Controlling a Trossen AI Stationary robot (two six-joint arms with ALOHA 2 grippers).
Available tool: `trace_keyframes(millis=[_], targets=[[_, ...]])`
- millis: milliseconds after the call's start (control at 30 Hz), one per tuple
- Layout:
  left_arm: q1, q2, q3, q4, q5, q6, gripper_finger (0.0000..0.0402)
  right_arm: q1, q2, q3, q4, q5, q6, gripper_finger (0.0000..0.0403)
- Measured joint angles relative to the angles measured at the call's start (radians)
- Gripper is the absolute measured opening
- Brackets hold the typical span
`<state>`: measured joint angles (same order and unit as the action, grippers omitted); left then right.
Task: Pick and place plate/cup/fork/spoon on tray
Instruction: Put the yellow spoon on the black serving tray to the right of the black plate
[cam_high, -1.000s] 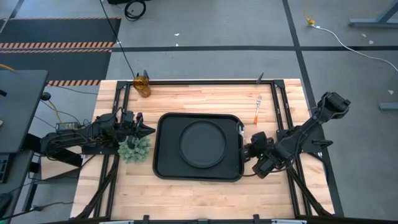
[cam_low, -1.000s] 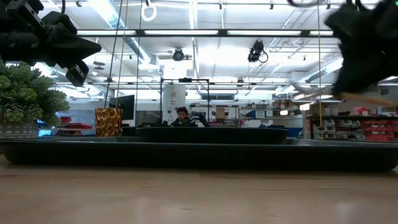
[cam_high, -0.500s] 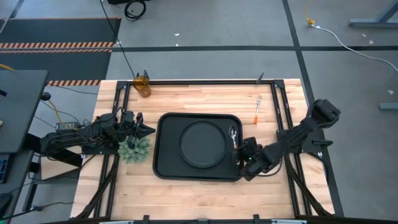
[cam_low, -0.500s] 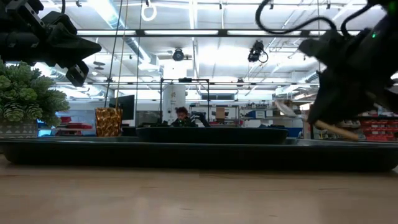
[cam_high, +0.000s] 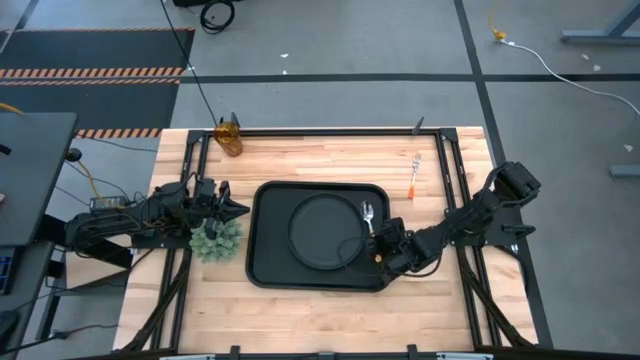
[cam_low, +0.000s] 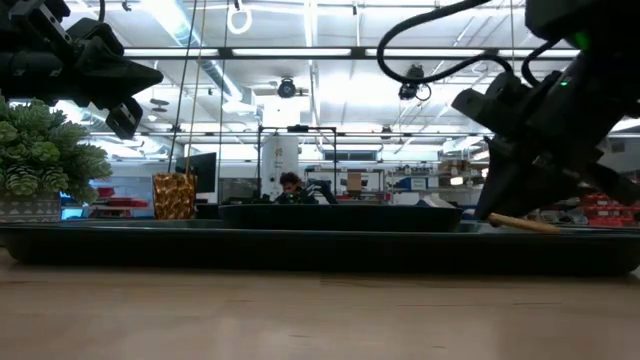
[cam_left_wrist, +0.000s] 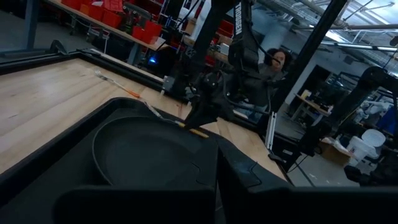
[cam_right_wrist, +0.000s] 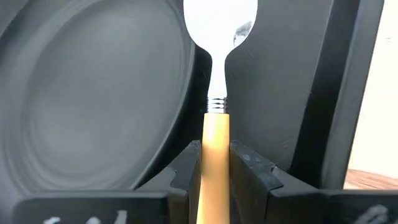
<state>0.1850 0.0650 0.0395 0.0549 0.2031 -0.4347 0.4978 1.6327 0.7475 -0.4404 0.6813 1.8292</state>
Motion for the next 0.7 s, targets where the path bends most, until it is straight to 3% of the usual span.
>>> trace_keyframes(millis=[467,700], targets=[[0.0,0.0,0.0,-0.001,0.0,0.0,0.0011,-0.005,0.044,0.0,0.047,-0.013,0.011,0.0087],[0.0,0.0,0.0,-0.002,0.0,0.0,0.0011,-0.004,0.044,0.0,0.048,0.057,0.052,0.0087]])
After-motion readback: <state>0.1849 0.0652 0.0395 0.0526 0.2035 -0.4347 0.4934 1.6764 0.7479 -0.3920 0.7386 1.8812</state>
